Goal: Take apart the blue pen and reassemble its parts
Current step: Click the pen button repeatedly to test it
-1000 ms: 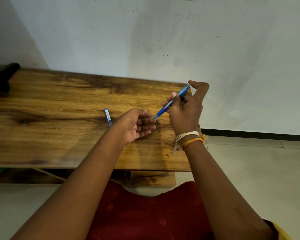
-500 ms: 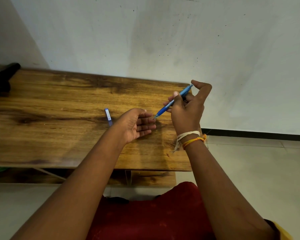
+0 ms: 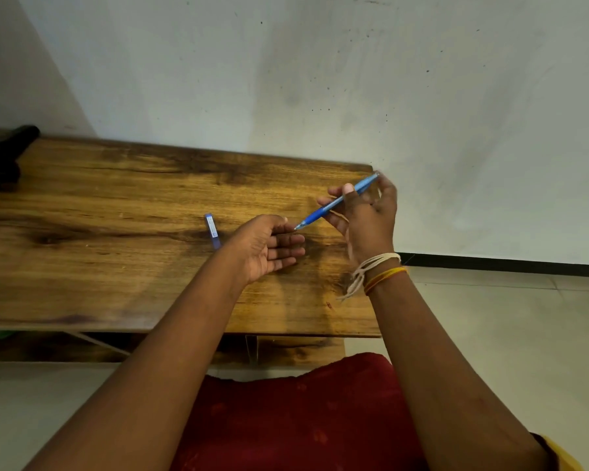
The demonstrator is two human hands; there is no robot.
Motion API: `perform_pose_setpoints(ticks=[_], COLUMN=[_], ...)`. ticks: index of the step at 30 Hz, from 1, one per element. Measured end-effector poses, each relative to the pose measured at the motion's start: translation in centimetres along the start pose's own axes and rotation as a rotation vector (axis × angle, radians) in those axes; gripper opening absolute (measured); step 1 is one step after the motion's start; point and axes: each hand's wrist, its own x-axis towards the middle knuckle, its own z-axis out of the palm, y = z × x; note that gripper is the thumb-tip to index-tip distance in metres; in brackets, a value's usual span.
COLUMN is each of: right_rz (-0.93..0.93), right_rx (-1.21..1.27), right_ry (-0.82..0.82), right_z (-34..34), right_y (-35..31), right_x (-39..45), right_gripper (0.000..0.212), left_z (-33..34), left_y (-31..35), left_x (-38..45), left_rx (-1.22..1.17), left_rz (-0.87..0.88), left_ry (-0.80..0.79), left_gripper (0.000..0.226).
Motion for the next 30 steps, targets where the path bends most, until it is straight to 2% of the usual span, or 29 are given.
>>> perform_pose_setpoints(ticks=[2,3,6,9,13,18,30], right_rz=[0.192,0.279,0.385,0.374,0.346,0.365,0.318], right_rx=[0.297,0.44,0.636,0.643,0.688,0.708,0.718], right_ry=[-0.053,-0.06,-0.056,-0.119,-0.099,-0.139,-0.094], right_z=[-0.4,-0.7,-1.6,-2.1,-2.0,-2.3,-2.5], right_y=[0.1,0.1,0.4,0.4,0.1,-0.1,-0.1], right_x=[0.6,0.7,0.9,0.9,1.1,0.9,1.0], right_gripper=[0.014,0.012,0.036,0.05,0.042,0.048,0.045], left_z=[0.0,0.0,0.0,0.0,0.1,0.1,0.1], left_y=[0.0,0.0,0.0,0.0,0.0,0.0,0.0], left_x=[0.1,0.1,0.1,0.0,-0.1,-0.1,-0.3], left_rx=[0.008,0.013,0.023,0.03,0.036,0.039,0.031], left_rz=[-0.004,-0.004,-0.001,-0.001,-0.003,-0.001,-0.004], left_ry=[-0.006,-0.007,0.0,0.003,-0.001,0.006,-0.005], left_gripper=[0.026,0.027,0.026,0.026,0.026,0.026,0.026])
